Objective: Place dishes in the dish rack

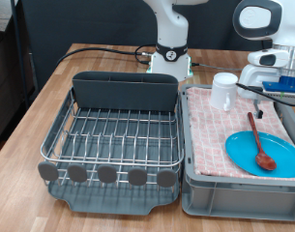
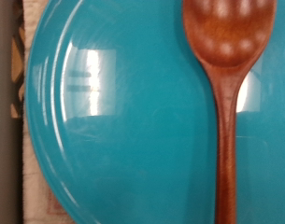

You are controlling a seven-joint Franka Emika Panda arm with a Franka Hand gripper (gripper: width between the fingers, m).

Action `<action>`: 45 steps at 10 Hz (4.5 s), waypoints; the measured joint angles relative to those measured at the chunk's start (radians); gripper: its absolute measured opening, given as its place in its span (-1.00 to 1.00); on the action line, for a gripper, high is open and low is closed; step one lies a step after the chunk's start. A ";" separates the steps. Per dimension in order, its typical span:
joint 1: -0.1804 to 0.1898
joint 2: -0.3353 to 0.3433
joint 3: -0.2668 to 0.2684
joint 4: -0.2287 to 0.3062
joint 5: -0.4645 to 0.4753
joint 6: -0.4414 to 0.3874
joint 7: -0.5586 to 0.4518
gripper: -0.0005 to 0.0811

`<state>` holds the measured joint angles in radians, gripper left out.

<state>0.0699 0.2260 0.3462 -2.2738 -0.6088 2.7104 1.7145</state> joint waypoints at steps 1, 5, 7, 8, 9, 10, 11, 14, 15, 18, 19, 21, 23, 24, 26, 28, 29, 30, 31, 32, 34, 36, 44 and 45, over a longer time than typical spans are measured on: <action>-0.008 0.001 -0.001 0.000 0.004 0.003 -0.012 0.98; -0.022 0.015 -0.003 -0.012 0.016 0.039 -0.024 0.98; -0.018 0.027 -0.007 -0.016 0.003 0.046 -0.012 0.98; -0.010 0.033 -0.019 -0.019 -0.021 0.052 0.010 0.98; -0.002 0.040 -0.034 -0.024 -0.050 0.066 0.038 0.98; 0.004 0.048 -0.048 -0.029 -0.083 0.089 0.064 0.98; 0.007 0.057 -0.061 -0.036 -0.111 0.113 0.084 0.98; 0.017 0.083 -0.102 -0.046 -0.183 0.171 0.134 0.98; 0.019 0.091 -0.112 -0.047 -0.200 0.184 0.145 0.98; 0.035 0.109 -0.142 -0.048 -0.249 0.215 0.197 0.98; 0.047 0.113 -0.157 -0.049 -0.273 0.224 0.225 0.98; 0.066 0.118 -0.180 -0.051 -0.310 0.246 0.274 0.98; 0.082 0.121 -0.197 -0.053 -0.340 0.257 0.309 0.49; 0.088 0.122 -0.203 -0.054 -0.349 0.261 0.319 0.09; 0.095 0.126 -0.215 -0.054 -0.368 0.276 0.336 -0.31; 0.094 0.126 -0.217 -0.053 -0.369 0.278 0.336 -0.70; 0.088 0.122 -0.210 -0.052 -0.354 0.273 0.325 -0.77; 0.076 0.108 -0.195 -0.052 -0.322 0.260 0.301 -0.77; 0.059 0.087 -0.170 -0.053 -0.265 0.231 0.255 -0.77; 0.038 0.058 -0.141 -0.058 -0.199 0.204 0.203 -0.77; 0.002 -0.014 -0.095 -0.076 -0.073 0.163 0.111 -0.77; -0.022 -0.090 -0.065 -0.105 0.079 0.125 0.034 -0.77; -0.037 -0.260 -0.103 -0.234 0.252 0.019 0.201 -0.77; -0.040 -0.291 -0.116 -0.259 0.272 -0.007 0.229 -0.77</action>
<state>0.0299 -0.0652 0.2302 -2.5329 -0.3366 2.7032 1.9437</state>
